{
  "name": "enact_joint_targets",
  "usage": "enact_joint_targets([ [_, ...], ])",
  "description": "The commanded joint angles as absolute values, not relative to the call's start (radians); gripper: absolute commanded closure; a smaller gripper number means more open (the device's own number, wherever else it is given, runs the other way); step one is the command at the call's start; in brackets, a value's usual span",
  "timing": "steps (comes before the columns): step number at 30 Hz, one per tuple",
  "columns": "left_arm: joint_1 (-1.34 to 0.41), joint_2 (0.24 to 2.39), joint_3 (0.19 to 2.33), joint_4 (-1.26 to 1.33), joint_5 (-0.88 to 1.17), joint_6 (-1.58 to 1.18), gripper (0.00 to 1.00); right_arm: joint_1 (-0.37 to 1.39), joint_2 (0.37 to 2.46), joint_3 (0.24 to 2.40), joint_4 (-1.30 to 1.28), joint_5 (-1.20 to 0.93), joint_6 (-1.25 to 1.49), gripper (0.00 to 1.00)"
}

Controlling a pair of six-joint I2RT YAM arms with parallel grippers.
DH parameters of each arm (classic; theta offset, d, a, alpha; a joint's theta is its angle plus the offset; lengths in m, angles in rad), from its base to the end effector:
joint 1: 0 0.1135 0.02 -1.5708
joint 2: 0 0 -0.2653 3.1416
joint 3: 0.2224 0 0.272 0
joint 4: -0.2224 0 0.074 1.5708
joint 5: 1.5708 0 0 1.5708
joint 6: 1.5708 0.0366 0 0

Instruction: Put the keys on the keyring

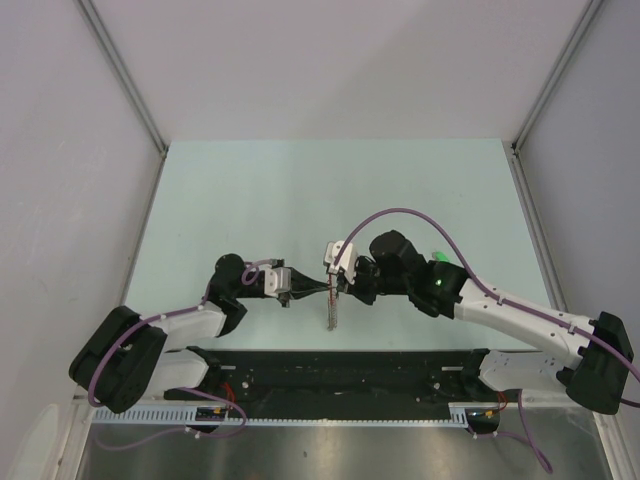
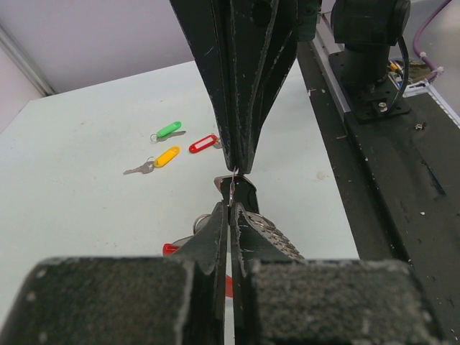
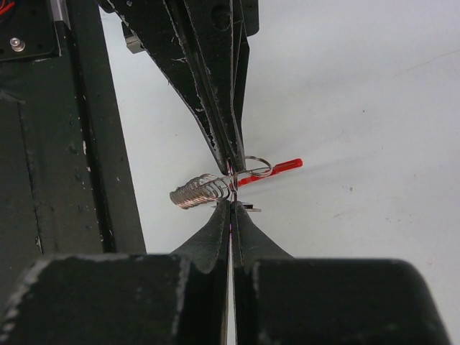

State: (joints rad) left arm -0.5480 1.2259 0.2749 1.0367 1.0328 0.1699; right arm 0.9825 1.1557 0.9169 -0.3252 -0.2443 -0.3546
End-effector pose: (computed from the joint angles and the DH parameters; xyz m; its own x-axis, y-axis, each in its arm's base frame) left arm 0.1762 -0.1444 0.1900 0.2406 -0.0454 -0.9696 0.9705 -0.0007 0.2409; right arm 0.1466 0.2358 0.2933 0.0414 -0.5450 -0.8374 -0.9664 0.1911 -0.1722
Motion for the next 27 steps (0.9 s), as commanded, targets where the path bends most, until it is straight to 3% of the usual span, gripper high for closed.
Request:
enact_joint_targets([
  [1, -0.571, 1.218, 0.313, 1.074, 1.068, 0.199, 1.0, 0.992, 1.166, 0.968, -0.27, -0.259, -0.361, 1.0],
  [27, -0.598, 1.216, 0.331, 1.031, 1.071, 0.219, 1.0, 0.994, 1.177, 0.968, -0.253, -0.276, -0.357, 1.0],
])
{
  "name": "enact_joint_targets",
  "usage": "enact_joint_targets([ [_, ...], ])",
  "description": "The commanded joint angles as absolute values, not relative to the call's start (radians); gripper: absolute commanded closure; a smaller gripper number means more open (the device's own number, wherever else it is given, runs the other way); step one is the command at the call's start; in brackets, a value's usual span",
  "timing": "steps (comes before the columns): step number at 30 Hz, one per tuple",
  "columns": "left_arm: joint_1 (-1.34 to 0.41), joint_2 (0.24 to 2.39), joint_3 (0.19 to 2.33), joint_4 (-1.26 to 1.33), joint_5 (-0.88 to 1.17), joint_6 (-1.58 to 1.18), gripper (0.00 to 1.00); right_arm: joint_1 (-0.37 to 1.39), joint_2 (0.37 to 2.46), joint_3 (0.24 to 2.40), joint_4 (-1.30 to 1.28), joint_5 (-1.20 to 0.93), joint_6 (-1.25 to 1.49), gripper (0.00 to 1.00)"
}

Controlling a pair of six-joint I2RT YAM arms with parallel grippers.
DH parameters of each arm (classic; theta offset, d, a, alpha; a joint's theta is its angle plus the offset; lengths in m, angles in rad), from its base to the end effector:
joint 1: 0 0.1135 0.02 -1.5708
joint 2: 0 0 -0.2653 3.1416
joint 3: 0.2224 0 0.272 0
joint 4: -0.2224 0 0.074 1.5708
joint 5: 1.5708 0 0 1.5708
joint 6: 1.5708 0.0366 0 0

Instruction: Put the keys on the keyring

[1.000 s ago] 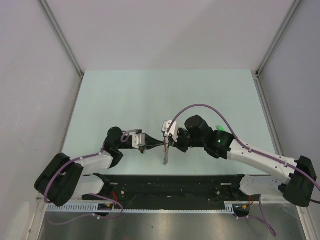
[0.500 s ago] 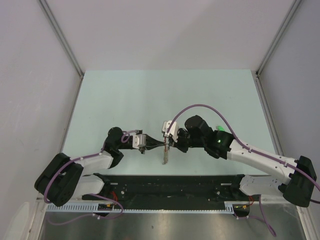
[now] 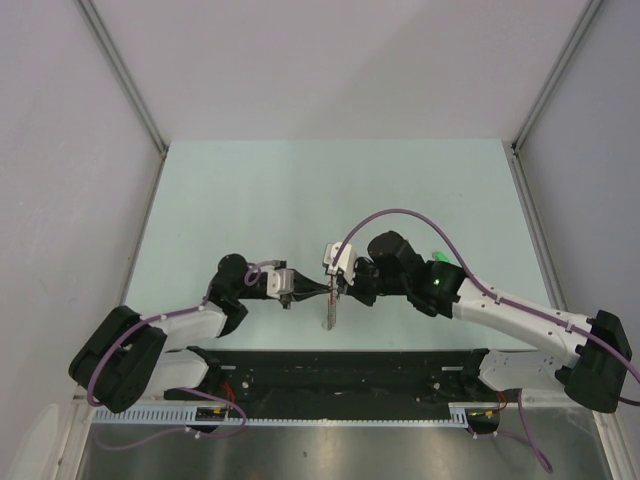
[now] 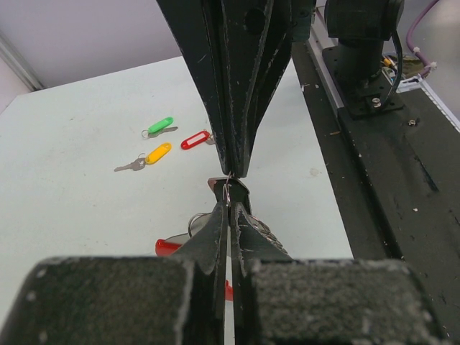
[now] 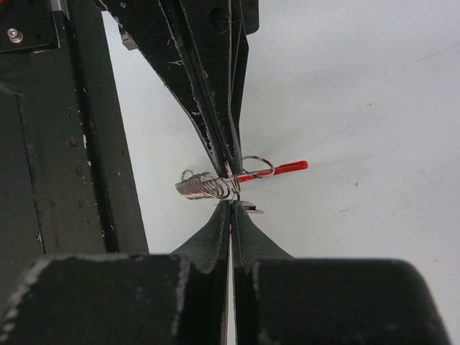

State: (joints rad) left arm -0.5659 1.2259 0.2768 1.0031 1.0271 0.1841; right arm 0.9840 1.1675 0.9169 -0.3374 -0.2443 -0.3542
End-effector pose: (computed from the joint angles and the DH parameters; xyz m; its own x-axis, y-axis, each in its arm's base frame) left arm 0.1743 -0.1478 0.1875 0.2276 -0.0324 -0.9732 0.9735 -0.0159 0.2282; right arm 0.1471 0.2371 0.2891 0.0308 -0.5614 -0.8269 -0.9689 0.1865 -0.1627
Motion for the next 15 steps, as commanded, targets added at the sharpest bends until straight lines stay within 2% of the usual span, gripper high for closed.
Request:
enact_joint_targets([
  [1, -0.598, 1.216, 0.331, 1.026, 1.074, 0.225, 1.0, 0.993, 1.177, 0.969, -0.253, -0.281, -0.356, 1.0],
  [15, -0.61, 1.215, 0.356, 0.956, 1.045, 0.247, 1.0, 0.991, 1.173, 0.973, -0.255, -0.287, -0.354, 1.0],
])
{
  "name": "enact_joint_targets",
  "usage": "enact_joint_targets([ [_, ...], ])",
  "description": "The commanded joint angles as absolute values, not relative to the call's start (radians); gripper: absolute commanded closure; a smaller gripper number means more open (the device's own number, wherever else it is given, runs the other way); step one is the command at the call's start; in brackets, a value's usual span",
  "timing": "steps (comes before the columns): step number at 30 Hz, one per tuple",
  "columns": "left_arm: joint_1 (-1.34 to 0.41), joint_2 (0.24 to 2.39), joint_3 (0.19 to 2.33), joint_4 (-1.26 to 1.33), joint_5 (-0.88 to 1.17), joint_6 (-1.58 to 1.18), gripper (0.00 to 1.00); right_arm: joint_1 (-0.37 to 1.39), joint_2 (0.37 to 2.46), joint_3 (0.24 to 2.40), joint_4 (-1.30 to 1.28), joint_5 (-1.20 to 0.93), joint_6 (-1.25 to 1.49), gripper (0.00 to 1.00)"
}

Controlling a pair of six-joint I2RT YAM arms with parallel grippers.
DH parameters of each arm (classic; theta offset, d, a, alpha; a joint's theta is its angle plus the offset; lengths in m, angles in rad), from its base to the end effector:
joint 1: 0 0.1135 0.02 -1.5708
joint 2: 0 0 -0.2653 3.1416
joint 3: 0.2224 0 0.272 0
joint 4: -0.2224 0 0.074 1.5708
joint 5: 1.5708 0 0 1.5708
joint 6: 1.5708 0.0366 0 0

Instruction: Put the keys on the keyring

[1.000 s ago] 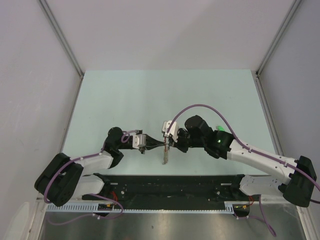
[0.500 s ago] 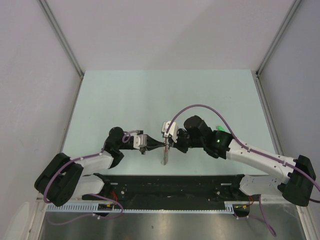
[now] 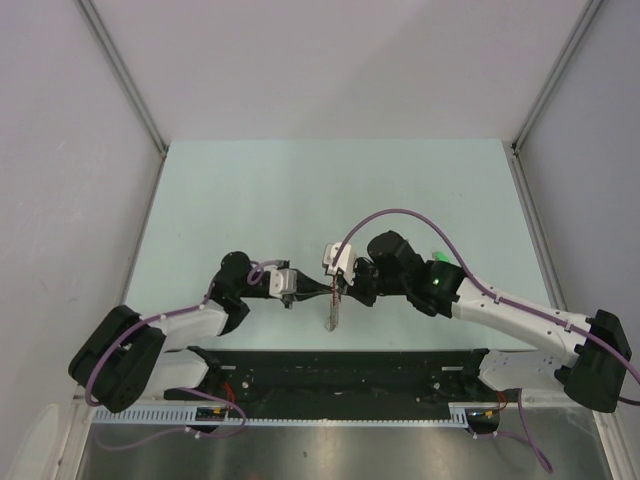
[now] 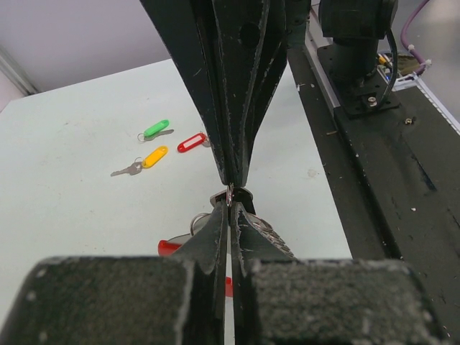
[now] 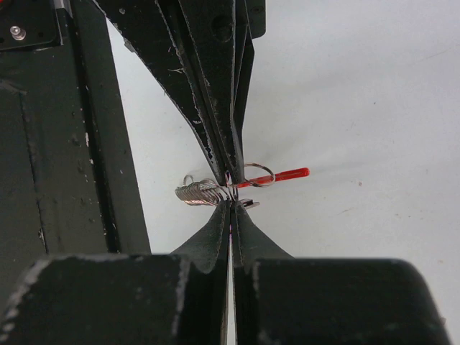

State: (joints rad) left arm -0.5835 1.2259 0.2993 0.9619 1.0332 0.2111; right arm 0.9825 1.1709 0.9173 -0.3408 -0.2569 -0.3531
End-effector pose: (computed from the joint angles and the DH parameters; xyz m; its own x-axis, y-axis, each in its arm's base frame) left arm 0.1749 -0.1531 0.1904 0.2380 -0.0286 -0.9708 0.9702 -0.0405 0.2391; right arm 0.1472 0.2374 0.2881 0.0270 -0.5622 -0.8266 -0.9720 0.1782 -0.1530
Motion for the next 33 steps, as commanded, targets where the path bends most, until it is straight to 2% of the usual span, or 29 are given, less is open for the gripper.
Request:
enact_joint_targets([
  [1, -0.611, 1.213, 0.36, 0.937, 1.037, 0.255, 1.0, 0.992, 1.173, 0.973, -0.255, -0.282, -0.354, 1.0],
  [11, -0.657, 1.181, 0.394, 0.741, 0.89, 0.314, 1.0, 1.003, 1.16, 0.976, -0.259, -0.198, -0.339, 0.99],
  [13, -0.657, 1.18, 0.379, 0.779, 0.876, 0.282, 1.0, 1.003, 1.155, 0.977, -0.262, -0.186, -0.333, 0.91],
  [14, -0.657, 1.178, 0.374, 0.819, 0.871, 0.273, 1.0, 1.002, 1.152, 0.977, -0.262, -0.183, -0.324, 0.8],
  [16, -0.657, 1.183, 0.362, 0.856, 0.848, 0.238, 1.0, 0.997, 1.131, 0.976, -0.262, -0.181, -0.311, 0.68],
  [17, -0.655, 1.187, 0.359, 0.886, 0.838, 0.227, 1.0, 0.991, 1.121, 0.976, -0.271, -0.179, -0.296, 0.59],
  [20, -0.641, 1.193, 0.325, 1.01, 0.824, 0.152, 1.0, 0.945, 1.088, 0.971, -0.291, -0.21, -0.253, 0.53],
  [26, -0.606, 1.252, 0.241, 1.322, 0.816, -0.055, 1.0, 0.838, 0.979, 0.864, -0.218, -0.345, -0.18, 0.53],
  [33, -0.569, 1.359, 0.216, 1.617, 0.854, -0.254, 1.0, 0.831, 0.997, 0.821, -0.178, -0.376, -0.209, 0.57],
])
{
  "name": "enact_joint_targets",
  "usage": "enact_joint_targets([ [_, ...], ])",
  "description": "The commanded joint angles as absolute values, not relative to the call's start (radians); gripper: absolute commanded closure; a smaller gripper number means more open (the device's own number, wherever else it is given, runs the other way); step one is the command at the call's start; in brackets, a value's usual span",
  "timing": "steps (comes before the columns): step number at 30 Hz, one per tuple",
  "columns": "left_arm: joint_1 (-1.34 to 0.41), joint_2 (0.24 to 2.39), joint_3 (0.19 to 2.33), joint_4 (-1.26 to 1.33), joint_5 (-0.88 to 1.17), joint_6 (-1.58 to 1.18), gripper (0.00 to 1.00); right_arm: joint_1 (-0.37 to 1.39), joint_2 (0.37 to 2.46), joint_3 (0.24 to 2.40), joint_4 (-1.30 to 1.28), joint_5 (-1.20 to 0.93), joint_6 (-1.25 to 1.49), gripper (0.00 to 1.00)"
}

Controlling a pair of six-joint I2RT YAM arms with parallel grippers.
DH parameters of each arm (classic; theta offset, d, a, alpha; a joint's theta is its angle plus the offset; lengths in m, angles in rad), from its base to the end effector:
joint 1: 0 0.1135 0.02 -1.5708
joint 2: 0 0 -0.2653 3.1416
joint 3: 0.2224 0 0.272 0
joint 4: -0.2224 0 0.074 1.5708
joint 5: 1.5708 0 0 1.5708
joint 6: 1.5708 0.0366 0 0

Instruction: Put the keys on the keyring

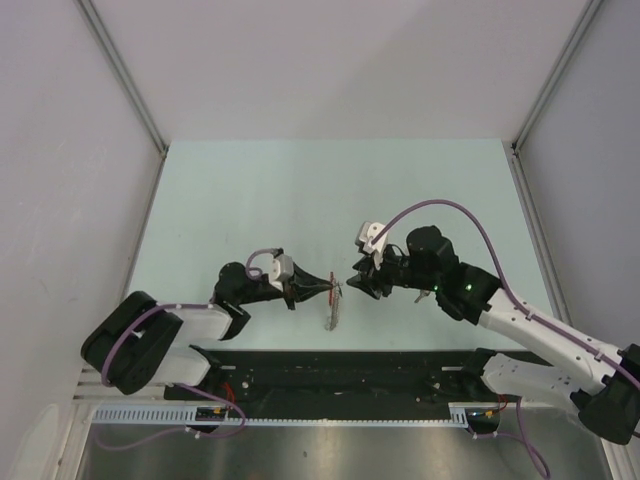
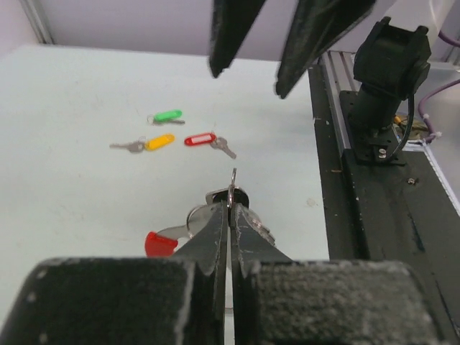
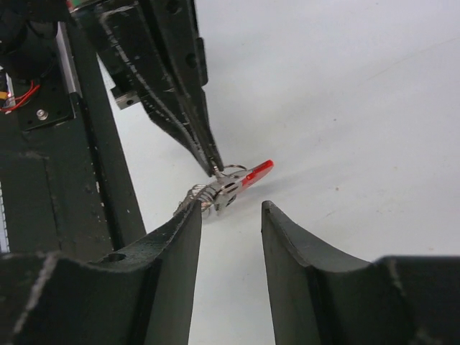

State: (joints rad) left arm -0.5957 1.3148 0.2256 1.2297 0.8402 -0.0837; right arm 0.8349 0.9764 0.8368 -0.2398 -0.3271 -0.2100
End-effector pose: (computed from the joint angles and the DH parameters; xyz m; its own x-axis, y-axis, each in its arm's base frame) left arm 0.1721 -0.1496 0.1766 0.0332 -0.0899 -0.9954 0.9911 0.1315 0.0212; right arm 0.1547 0.1883 0.3156 -0.0551 -0.3549 -0.9333 -0.9343 0.3481 -0.0772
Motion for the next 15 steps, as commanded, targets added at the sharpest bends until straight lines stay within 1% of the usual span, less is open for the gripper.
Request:
enact_joint_targets([
  [1, -0.56, 1.383, 0.213, 1.678, 0.862, -0.274, 0.99, 0.831, 1.005, 0.821, -0.175, -0.377, -0.216, 0.58],
  [3, -0.555, 1.402, 0.215, 1.726, 0.876, -0.317, 1.0, 0.831, 1.026, 0.819, -0.17, -0.382, -0.224, 0.6],
  [6, -0.554, 1.399, 0.215, 1.724, 0.874, -0.315, 1.0, 0.833, 1.04, 0.819, -0.161, -0.385, -0.23, 0.63],
  [15, -0.554, 1.385, 0.215, 1.723, 0.882, -0.308, 1.0, 0.819, 1.1, 0.798, -0.106, -0.371, -0.235, 0.64],
])
